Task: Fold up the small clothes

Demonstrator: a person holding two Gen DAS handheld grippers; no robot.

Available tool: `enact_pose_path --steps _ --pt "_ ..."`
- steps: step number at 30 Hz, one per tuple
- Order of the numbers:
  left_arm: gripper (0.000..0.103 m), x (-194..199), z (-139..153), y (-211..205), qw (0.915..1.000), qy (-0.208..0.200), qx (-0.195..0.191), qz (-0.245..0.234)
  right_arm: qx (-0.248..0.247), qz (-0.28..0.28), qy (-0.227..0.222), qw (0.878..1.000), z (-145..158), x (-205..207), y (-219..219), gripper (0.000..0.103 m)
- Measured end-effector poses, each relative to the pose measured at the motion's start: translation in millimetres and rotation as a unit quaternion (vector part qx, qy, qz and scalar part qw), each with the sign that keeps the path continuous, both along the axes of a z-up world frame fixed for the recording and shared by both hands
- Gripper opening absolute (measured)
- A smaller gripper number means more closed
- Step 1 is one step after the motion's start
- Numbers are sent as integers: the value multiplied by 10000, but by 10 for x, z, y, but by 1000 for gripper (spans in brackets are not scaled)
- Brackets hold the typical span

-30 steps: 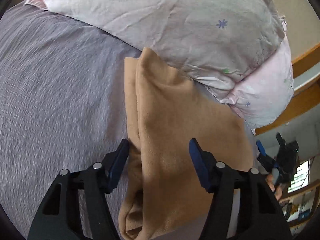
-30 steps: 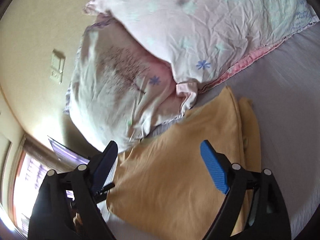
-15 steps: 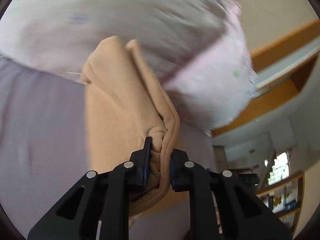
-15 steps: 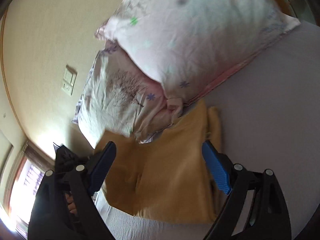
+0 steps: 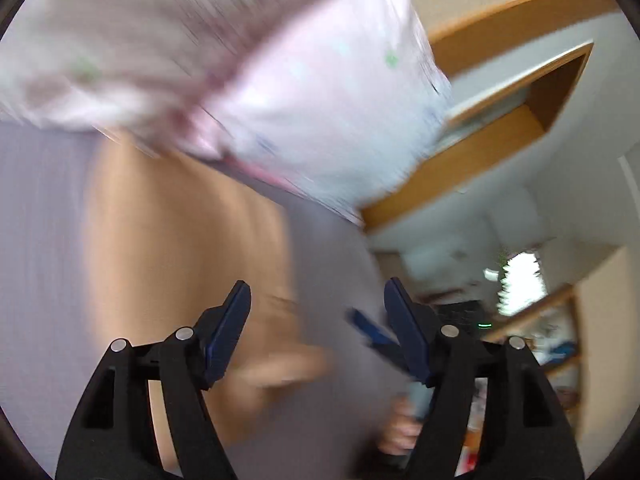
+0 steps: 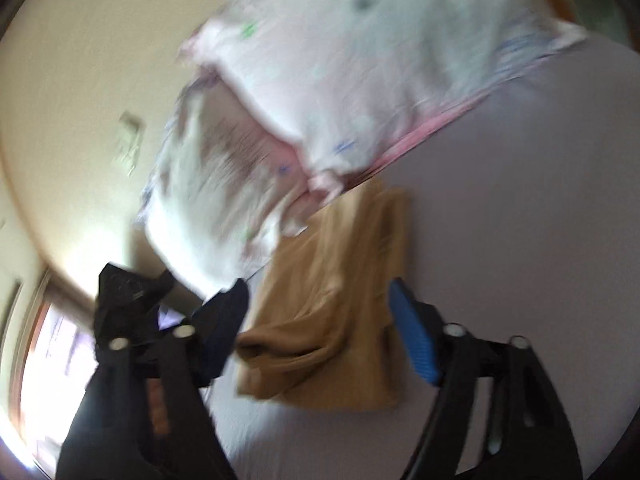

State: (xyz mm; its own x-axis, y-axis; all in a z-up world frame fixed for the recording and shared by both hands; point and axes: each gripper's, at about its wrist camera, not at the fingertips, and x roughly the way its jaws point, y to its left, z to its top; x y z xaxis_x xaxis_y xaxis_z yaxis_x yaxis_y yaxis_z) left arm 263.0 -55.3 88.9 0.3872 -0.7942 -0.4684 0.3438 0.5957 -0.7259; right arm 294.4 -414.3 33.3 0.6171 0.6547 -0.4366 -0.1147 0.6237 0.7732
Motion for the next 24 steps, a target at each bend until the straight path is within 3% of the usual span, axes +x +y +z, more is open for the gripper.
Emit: enact_pose_path --steps 2,6,10,11,12,16,18,22,24 --pt "69 -96 -29 295 9993 -121 276 220 -160 438 -317 9984 134 -38 235 62" --pt "69 -168 -187 539 9987 151 379 301 -1374 1031 -800 9819 398 -197 827 61" --pt "69 -124 -322 357 9987 250 398 203 -2163 814 -787 9697 389 -337 1049 60" --pt "69 -140 -354 360 9987 301 387 157 -2315 783 -775 9666 363 -364 1082 53" --pt "69 -151 -380 354 9986 348 394 113 -2381 786 -757 9651 340 -373 1105 46" --pt "69 -167 -451 244 9977 427 527 -30 -2678 811 -729 9573 239 -313 1221 41" --pt "69 -150 -496 167 9971 460 606 -79 -2942 785 -685 9500 192 -246 1257 5" --pt "69 -133 -584 106 9954 464 820 -168 -2751 332 -714 9582 193 -461 918 5" --pt "69 -132 -629 94 9940 461 962 -248 -2573 167 -449 9652 79 -582 700 5"
